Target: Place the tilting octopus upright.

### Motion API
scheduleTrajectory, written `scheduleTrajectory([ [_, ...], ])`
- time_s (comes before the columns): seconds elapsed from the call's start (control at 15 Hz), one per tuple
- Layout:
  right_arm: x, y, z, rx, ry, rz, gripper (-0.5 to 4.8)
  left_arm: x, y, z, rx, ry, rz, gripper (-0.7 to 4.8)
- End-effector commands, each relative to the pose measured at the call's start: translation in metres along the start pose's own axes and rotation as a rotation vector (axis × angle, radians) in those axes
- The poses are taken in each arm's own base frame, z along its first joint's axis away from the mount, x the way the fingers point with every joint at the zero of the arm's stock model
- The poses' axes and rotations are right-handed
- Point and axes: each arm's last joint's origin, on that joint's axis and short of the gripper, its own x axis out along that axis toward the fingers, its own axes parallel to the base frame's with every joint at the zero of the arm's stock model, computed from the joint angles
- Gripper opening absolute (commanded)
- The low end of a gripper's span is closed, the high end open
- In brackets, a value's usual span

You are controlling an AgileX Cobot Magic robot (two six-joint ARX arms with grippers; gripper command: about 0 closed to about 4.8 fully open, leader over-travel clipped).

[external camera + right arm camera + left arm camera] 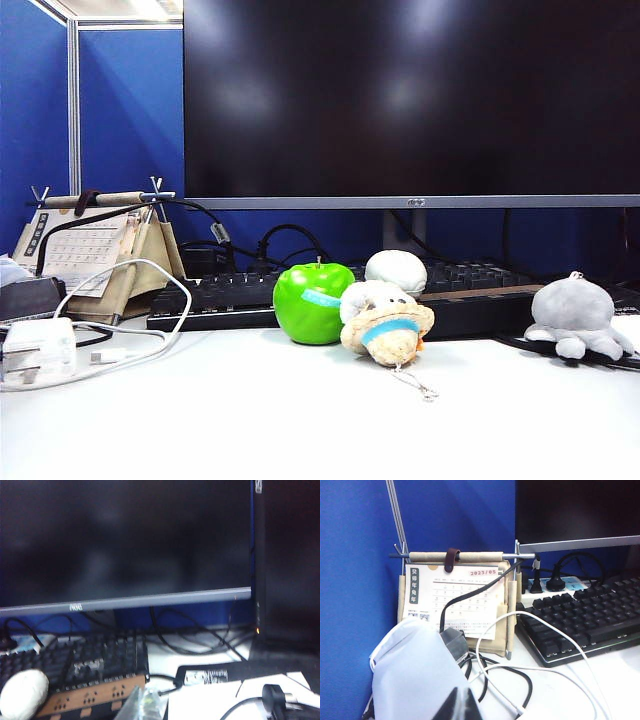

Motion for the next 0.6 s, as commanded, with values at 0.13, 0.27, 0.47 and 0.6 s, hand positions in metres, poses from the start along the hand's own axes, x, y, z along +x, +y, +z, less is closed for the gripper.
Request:
scheduleTrajectory([
  [0.13, -0.0001, 0.0003, 0.0016, -0.004, -0.028, 0.003, -0.06, -0.0002, 0.0, 0.0014, -0.001, -0.016, -0.003, 0.22],
  [0.27, -0.0001, 0.0002, 0.0016, -0.004, -0.028, 0.002, -0.06, -0.0002, 0.0, 0.0014, -0.001, -0.016, -0.003, 0.22],
  [0.47, -0.0001, 0.0001, 0.0008, -0.003, -0.02, 0.001, -0.06, -0.0002, 0.0, 0.0014, -0.001, -0.016, -0.003, 0.22],
  [0.6, -0.0001, -0.0003, -0.0014, 0.0, 0.003, -0.002, -0.06, -0.0002, 0.0, 0.0014, -0.001, -0.016, -0.003, 0.22],
])
